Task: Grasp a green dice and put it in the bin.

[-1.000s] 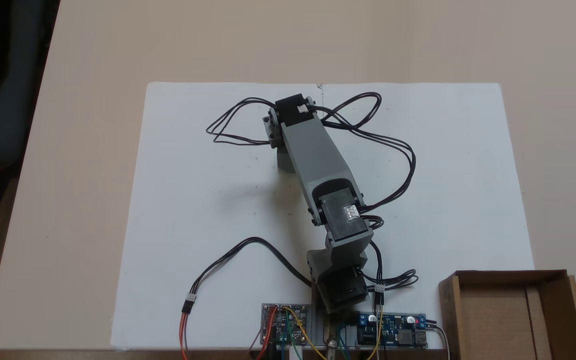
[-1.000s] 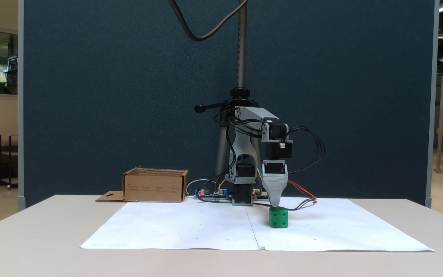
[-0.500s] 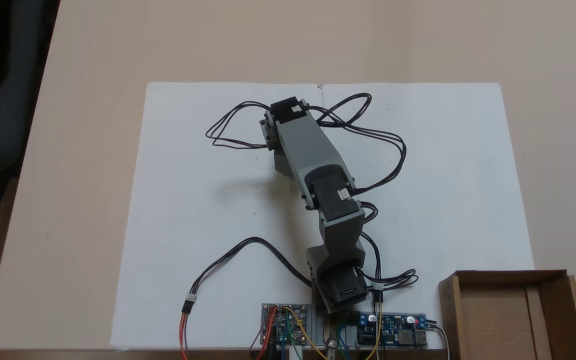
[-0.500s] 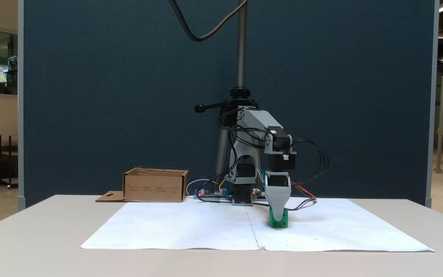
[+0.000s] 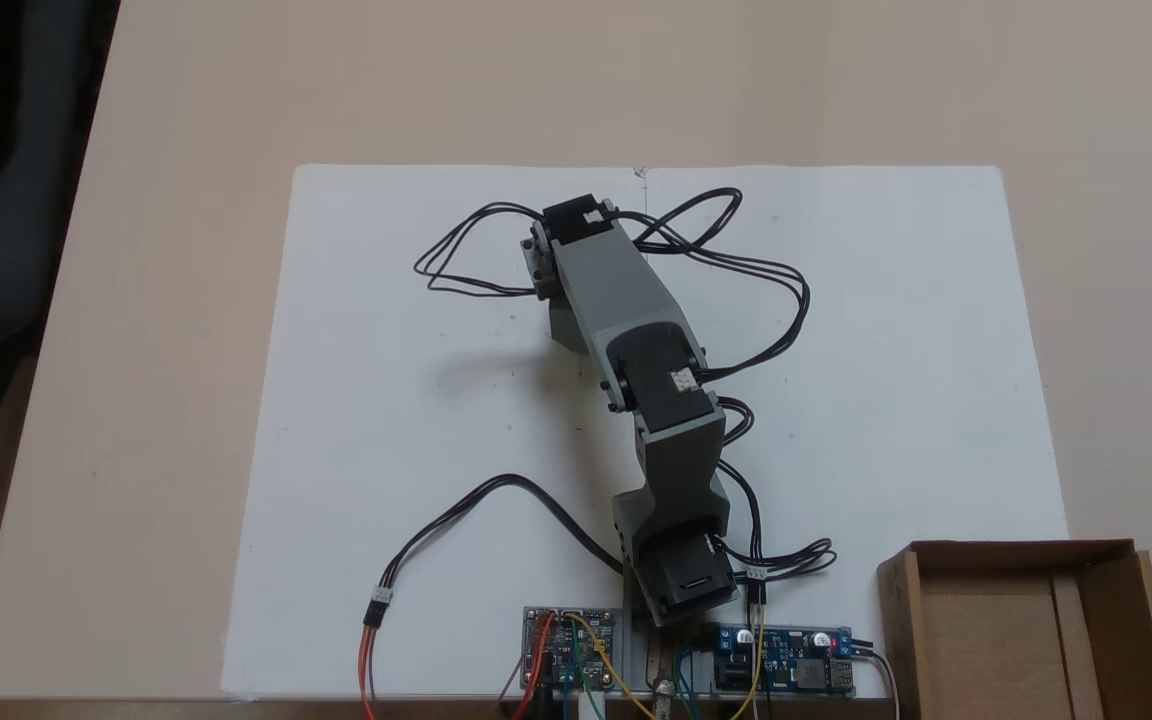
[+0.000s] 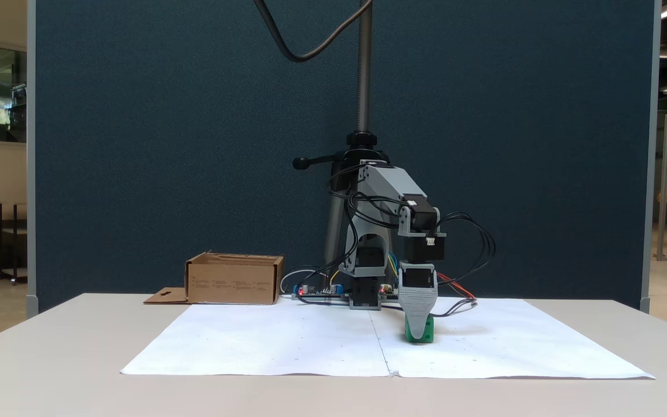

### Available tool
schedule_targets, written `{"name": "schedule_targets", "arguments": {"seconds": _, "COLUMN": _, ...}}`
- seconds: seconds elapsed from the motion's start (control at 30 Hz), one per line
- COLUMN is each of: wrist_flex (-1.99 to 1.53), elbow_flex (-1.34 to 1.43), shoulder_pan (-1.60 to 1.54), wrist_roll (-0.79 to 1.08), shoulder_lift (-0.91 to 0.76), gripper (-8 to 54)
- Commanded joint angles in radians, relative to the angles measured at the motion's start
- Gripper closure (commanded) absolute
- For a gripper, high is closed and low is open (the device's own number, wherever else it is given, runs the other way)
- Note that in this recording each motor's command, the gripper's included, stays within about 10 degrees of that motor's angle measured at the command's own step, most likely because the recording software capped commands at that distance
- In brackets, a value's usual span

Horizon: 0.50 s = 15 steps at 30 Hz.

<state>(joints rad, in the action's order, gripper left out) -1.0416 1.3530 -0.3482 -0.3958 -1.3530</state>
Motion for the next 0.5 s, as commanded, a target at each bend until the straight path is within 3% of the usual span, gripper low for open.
{"name": "schedule_targets", "arguments": {"seconds": 0.0, "wrist_flex": -0.017, "elbow_flex": -0.015, "shoulder_pan": -0.014, "wrist_roll": -0.071, "shoulder_lift": -0.012, "gripper": 18.5}}
{"name": "schedule_targets", "arguments": {"seconds": 0.47, "wrist_flex": -0.006, "elbow_flex": -0.006, "shoulder_pan": -0.028, "wrist_roll": -0.075, "shoulder_lift": 0.012, "gripper": 20.0}}
